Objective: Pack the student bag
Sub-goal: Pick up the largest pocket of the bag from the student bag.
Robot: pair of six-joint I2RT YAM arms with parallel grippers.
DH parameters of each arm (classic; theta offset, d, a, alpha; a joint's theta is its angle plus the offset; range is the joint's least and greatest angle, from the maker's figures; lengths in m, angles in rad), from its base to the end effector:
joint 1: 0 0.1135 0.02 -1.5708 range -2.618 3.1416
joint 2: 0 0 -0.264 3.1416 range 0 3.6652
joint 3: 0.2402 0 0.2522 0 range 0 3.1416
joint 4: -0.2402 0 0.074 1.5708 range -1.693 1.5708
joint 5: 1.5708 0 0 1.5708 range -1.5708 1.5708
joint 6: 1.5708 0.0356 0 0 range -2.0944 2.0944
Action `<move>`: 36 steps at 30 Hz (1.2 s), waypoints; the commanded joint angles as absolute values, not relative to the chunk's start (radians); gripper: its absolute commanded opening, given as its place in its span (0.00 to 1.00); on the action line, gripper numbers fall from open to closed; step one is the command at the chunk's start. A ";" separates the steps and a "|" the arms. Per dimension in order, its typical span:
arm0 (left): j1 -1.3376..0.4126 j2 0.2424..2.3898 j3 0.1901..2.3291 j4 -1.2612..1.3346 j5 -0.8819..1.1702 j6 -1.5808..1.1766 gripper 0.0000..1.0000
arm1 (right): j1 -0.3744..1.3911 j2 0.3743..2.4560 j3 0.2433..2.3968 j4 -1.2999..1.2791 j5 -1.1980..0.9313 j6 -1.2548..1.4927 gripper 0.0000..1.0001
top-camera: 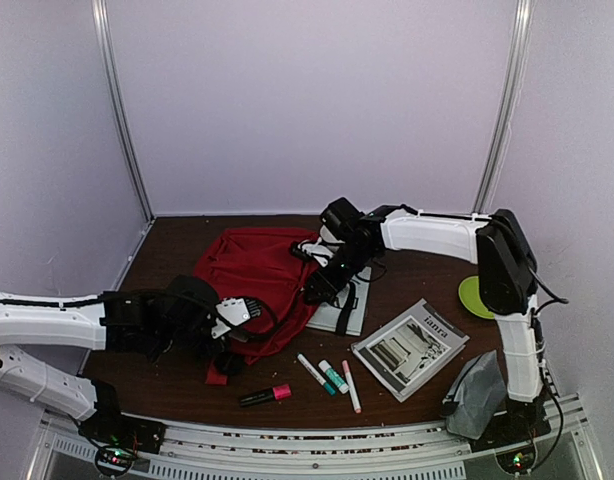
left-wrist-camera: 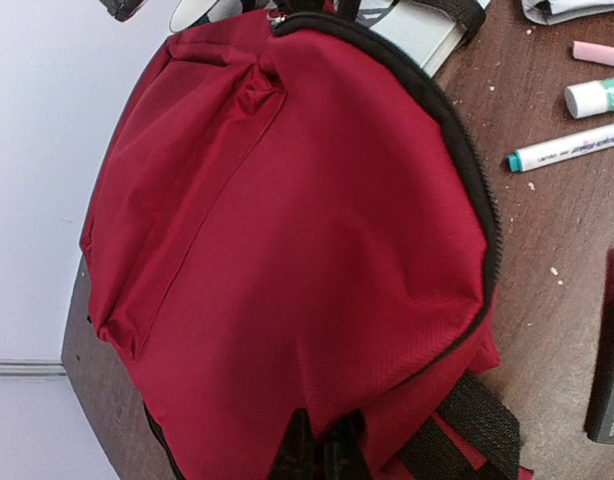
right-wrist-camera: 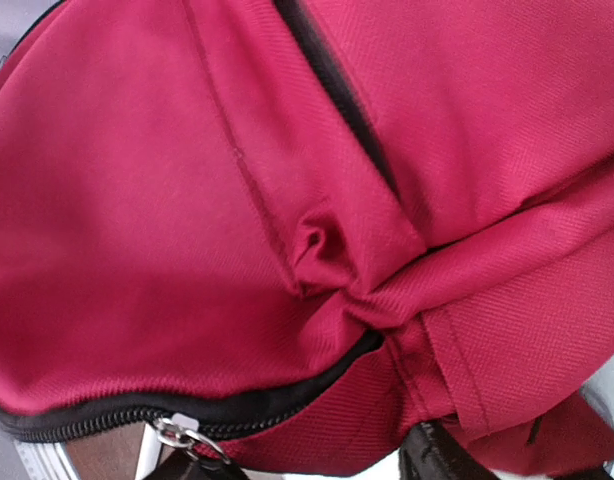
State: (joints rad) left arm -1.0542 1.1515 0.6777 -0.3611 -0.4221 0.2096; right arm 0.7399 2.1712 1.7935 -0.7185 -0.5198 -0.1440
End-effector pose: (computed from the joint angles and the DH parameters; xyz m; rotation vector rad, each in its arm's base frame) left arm 0.1260 -0.1922 0.2173 1.2090 1.9741 0.0863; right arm 0.3329 0.3279 0.2035 -1.3156 2.3733 0.8806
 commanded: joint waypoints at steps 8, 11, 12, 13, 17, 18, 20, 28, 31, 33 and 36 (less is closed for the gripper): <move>-1.083 0.919 0.903 -0.469 -0.492 -0.063 0.00 | 0.761 2.449 2.372 -0.757 -0.400 -0.101 0.48; -1.082 0.920 0.915 -0.471 -0.581 -0.098 0.00 | 0.748 2.411 2.376 -0.770 -0.398 -0.130 0.53; -1.080 0.926 0.901 -0.466 -0.609 -0.103 0.00 | 0.740 2.389 2.370 -0.787 -0.420 -0.149 0.54; -1.075 0.931 0.883 -0.457 -0.633 -0.109 0.00 | 0.732 2.358 2.349 -0.805 -0.440 -0.175 0.54; -1.024 0.926 0.784 -0.413 -0.644 -0.172 0.00 | 0.708 2.114 2.030 -0.707 -0.484 -0.279 0.52; -1.009 0.916 0.762 -0.403 -0.639 -0.192 0.00 | 0.709 2.043 1.921 -0.657 -0.489 -0.312 0.53; -0.974 0.889 0.726 -0.383 -0.615 -0.218 0.00 | 0.715 1.920 1.738 -0.577 -0.522 -0.396 0.54; -0.931 0.810 0.725 -0.322 -0.549 -0.237 0.00 | 0.916 1.783 1.489 -0.581 -0.442 -0.775 0.38; -0.931 0.799 0.758 -0.319 -0.531 -0.239 0.00 | 0.993 1.817 1.525 -0.555 -0.377 -0.786 0.37; -0.931 0.796 0.786 -0.322 -0.530 -0.239 0.00 | 1.037 1.860 1.573 -0.543 -0.335 -0.764 0.41; -0.931 0.796 0.827 -0.330 -0.536 -0.240 0.00 | 1.096 1.902 1.623 -0.496 -0.285 -0.721 0.47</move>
State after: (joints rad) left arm -0.9367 0.8146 0.7479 -0.3916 -0.5396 -0.2230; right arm 1.0431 1.8648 1.5524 -0.5865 -0.3992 -0.7311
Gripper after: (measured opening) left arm 0.027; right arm 0.444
